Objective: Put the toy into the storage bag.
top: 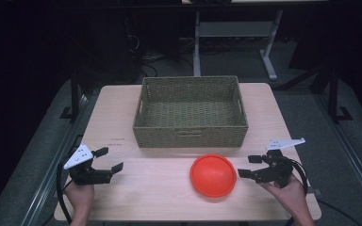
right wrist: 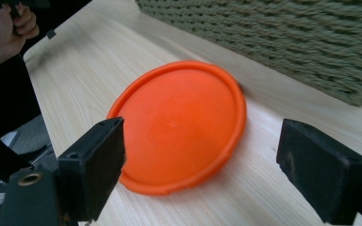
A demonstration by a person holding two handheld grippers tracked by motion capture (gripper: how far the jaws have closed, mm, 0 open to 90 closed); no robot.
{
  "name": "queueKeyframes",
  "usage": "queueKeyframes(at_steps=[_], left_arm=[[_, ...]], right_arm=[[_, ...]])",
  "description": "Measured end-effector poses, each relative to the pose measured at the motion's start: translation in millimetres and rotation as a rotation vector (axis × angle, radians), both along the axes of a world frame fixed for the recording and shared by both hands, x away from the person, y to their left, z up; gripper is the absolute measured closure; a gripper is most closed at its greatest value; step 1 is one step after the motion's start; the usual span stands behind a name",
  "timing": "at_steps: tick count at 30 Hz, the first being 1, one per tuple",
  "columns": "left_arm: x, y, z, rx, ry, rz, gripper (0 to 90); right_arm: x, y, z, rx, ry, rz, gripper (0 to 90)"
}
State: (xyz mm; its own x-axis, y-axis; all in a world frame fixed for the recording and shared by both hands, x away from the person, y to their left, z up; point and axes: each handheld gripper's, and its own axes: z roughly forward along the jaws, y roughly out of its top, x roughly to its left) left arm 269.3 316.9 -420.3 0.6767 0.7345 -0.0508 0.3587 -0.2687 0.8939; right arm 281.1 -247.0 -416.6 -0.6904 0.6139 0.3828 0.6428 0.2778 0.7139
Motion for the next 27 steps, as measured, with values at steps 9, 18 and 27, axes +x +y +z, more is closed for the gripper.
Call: queueKeyframes(at_steps=[9,18,27], left_arm=[[0.5,-0.7,-0.4,0.002,0.002,-0.001,12.6],[0.3,0.5,-0.5,-0.001,0.000,0.001,12.7],[0.4,0.5,-0.5,-0.002,-0.001,0.001,12.6]], right_arm=[[18.3,16.0,-8.5,-0.055,0.068,0.033,22.4],[37.1,24.2,-26.1,-0.122,0.154,0.036,34.0],[44.9,26.4,-40.5,-0.134,0.223,0.073,44.2]])
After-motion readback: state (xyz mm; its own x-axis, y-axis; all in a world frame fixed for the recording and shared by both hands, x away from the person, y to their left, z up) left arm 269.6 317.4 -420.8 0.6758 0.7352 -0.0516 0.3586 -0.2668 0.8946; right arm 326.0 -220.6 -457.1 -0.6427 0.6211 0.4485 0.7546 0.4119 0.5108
